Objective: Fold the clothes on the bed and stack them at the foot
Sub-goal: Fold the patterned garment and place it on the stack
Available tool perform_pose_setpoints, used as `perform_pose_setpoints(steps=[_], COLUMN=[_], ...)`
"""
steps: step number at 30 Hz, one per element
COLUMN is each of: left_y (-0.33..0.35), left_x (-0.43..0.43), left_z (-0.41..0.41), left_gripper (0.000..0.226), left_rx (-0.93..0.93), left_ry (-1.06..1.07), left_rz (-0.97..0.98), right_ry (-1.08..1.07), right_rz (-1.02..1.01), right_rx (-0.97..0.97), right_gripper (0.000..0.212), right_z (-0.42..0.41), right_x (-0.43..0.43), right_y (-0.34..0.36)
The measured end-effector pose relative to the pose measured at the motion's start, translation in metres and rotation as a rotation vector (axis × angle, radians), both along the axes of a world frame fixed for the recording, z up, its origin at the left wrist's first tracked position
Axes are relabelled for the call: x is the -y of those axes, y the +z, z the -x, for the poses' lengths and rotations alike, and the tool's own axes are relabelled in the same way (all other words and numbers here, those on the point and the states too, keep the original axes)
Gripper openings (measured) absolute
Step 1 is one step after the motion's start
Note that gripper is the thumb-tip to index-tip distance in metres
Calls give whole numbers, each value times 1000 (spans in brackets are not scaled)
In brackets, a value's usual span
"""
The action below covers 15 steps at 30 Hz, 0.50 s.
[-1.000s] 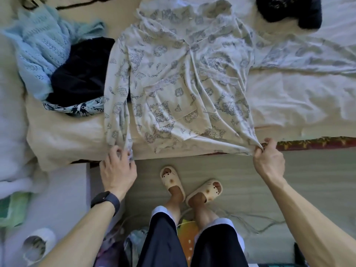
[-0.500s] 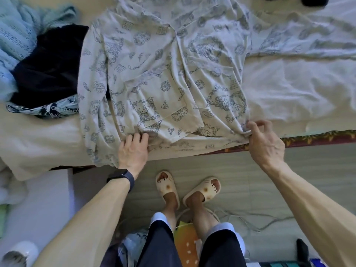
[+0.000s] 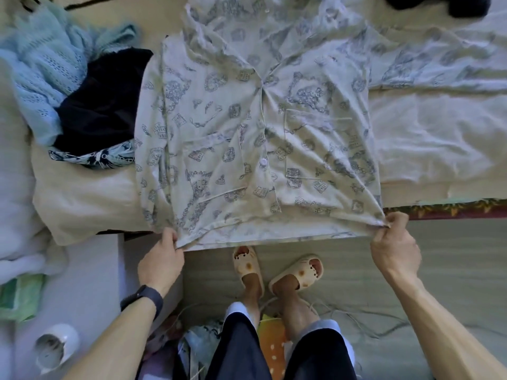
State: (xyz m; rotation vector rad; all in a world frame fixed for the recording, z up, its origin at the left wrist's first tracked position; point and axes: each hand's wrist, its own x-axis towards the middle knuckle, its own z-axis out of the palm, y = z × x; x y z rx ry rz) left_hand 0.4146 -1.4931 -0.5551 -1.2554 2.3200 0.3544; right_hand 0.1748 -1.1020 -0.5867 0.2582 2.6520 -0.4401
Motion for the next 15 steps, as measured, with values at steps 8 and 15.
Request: perform_pose_setpoints(steps=[8,15], left_y=[-8,-21], left_x=[-24,-45], left_z=[65,105], left_gripper=[43,38], left_rx=[-52,-119], left_ry=[-190,-808], left_rz=[204,256], right_ry=[118,734], right_rz=[-130,-43], right_rx=[-107,-294], right_gripper=[39,56], right_z=[9,-8], right_x=[38,84], right_y=[2,-8])
